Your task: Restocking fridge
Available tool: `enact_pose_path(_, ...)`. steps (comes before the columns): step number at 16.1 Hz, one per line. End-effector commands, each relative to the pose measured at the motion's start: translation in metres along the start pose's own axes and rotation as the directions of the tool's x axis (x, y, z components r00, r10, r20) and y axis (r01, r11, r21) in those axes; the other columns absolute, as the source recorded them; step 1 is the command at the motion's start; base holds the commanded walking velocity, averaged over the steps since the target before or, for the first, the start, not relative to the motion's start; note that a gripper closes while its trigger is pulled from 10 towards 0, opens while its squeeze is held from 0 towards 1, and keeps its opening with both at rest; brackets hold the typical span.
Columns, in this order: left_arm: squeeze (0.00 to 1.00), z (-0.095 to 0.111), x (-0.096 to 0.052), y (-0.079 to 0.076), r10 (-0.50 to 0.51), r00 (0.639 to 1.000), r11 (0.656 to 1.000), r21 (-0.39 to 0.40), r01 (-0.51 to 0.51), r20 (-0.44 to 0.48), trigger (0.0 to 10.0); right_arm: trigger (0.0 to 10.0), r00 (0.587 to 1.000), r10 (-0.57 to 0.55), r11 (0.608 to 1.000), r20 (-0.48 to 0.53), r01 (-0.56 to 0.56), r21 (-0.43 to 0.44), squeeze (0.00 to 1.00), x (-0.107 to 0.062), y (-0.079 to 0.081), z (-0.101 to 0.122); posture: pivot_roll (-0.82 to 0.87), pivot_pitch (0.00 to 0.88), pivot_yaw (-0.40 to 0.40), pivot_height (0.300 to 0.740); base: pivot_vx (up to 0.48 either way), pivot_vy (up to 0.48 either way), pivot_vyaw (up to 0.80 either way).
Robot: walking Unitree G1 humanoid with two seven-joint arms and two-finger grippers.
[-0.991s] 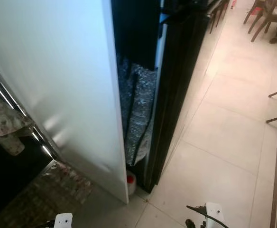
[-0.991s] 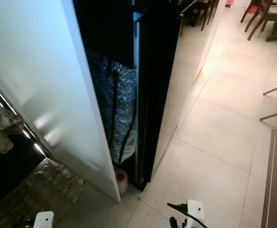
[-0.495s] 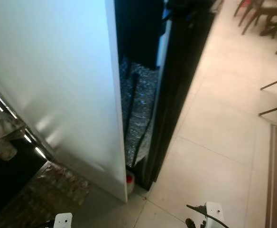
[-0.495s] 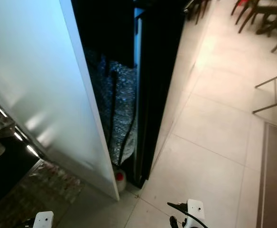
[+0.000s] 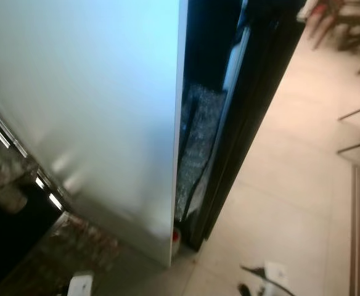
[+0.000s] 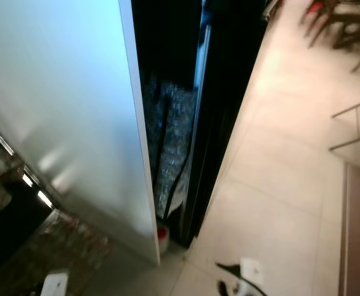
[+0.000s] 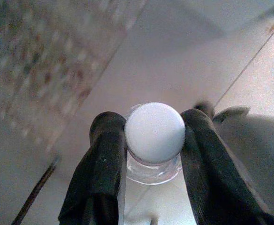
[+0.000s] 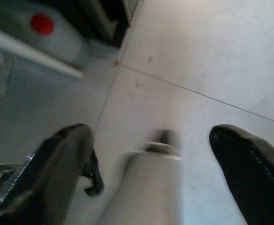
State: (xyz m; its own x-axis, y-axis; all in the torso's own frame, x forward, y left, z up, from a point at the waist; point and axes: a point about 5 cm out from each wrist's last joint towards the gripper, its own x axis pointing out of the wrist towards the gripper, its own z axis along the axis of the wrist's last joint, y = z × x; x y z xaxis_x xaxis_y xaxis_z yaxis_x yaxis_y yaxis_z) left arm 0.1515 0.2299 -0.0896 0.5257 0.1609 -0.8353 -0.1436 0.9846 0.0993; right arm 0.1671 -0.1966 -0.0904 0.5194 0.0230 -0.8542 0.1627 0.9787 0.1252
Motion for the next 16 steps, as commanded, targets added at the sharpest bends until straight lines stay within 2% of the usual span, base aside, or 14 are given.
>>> enact_pose_path(1, 0.0, -0.005, -0.001, -0.002, -0.004, 1.0, 1.0, 0.009, 0.004, -0.017, 10.0, 10.0, 1.0, -0.02, 1.0, -0.002, 0.02, 0.008, 0.0, -0.002, -0.008, -0.002, 0.13, 0.059, 0.036, 0.74, 0.0, 0.326, 0.0)
enact_pose_path(8, 0.0, -0.004, -0.001, -0.002, -0.006, 1.0, 1.0, 0.006, 0.006, -0.016, 10.0, 10.0, 1.0, -0.027, 1.0, -0.003, 0.027, 0.013, 0.0, -0.002, -0.009, -0.001, 0.13, 0.075, 0.033, 0.74, 0.0, 0.326, 0.0)
enact_pose_path(10, 0.0, -0.004, 0.0, -0.002, -0.003, 1.0, 1.0, 0.011, 0.003, -0.012, 10.0, 10.0, 0.999, -0.043, 0.999, 0.012, 0.042, 0.031, 0.0, -0.002, -0.009, -0.001, 0.13, 0.076, 0.032, 0.74, 0.0, 0.0, 0.0)
enact_pose_path(12, 0.0, -0.004, 0.0, -0.002, -0.002, 1.0, 1.0, 0.012, 0.002, -0.013, 10.0, 10.0, 0.994, -0.085, 0.994, 0.067, 0.081, 0.068, 0.0, -0.002, -0.011, 0.003, 0.13, 0.075, 0.034, 0.74, 0.0, 0.0, 0.0)
enact_pose_path(14, 0.0, -0.004, 0.0, -0.001, 0.001, 1.0, 1.0, 0.016, 0.0, -0.014, 10.0, 10.0, 0.974, -0.189, 0.976, 0.125, 0.172, 0.134, 0.0, -0.004, -0.015, 0.005, 0.12, 0.074, 0.038, 0.74, 0.0, 0.0, 0.0)
enact_pose_path(16, 0.0, -0.003, 0.0, -0.002, 0.002, 1.0, 1.0, 0.018, -0.002, -0.014, 10.0, 10.0, 0.959, -0.218, 0.97, 0.182, 0.193, 0.144, 0.0, -0.005, -0.017, 0.01, 0.12, 0.071, 0.038, 0.74, 0.0, 0.0, 0.0)
